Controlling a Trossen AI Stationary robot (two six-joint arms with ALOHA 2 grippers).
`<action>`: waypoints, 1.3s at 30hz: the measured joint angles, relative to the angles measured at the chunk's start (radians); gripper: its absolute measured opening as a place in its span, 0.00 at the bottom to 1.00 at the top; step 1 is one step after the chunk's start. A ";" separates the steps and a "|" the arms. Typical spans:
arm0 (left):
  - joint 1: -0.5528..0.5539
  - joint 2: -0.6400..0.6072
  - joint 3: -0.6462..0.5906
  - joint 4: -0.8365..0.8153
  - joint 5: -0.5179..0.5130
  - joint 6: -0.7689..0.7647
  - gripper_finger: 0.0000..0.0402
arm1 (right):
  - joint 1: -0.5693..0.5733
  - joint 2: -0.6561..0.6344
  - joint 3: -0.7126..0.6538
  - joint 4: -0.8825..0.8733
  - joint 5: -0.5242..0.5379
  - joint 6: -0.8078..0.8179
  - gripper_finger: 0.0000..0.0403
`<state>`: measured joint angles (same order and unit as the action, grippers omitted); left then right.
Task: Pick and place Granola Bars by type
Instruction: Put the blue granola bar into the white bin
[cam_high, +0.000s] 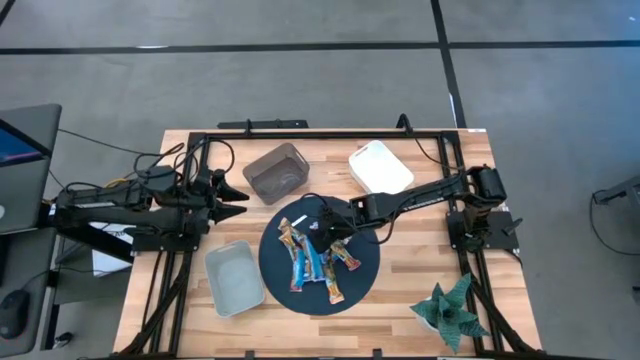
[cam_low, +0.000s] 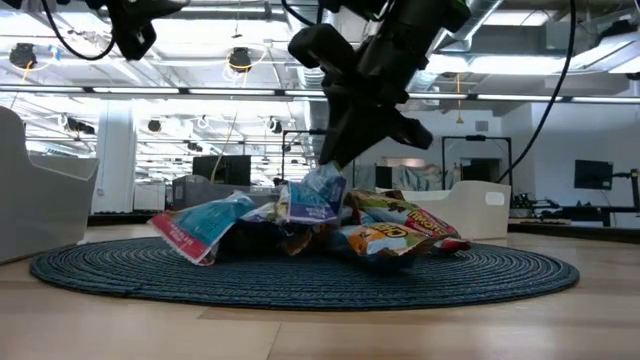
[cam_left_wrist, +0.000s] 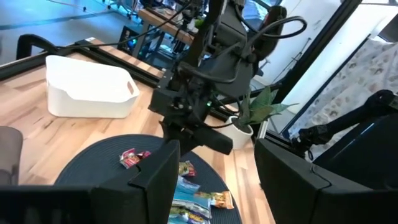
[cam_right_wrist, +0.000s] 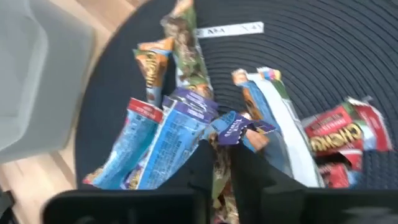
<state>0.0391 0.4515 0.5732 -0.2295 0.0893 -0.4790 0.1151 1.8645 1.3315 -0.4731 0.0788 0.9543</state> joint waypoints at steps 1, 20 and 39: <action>0.000 0.000 0.000 0.000 0.000 0.000 0.51 | 0.000 0.000 0.000 0.013 0.000 -0.011 0.03; 0.000 0.000 0.000 -0.026 -0.027 -0.002 0.51 | -0.148 -0.158 0.001 -0.065 0.089 -0.192 0.00; 0.000 0.000 0.000 -0.029 -0.203 -0.005 0.51 | -0.550 -0.299 -0.001 -0.524 0.214 -0.536 0.05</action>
<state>0.0391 0.4519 0.5732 -0.2581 -0.1136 -0.4836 -0.4350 1.5653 1.3308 -0.9969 0.2925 0.4186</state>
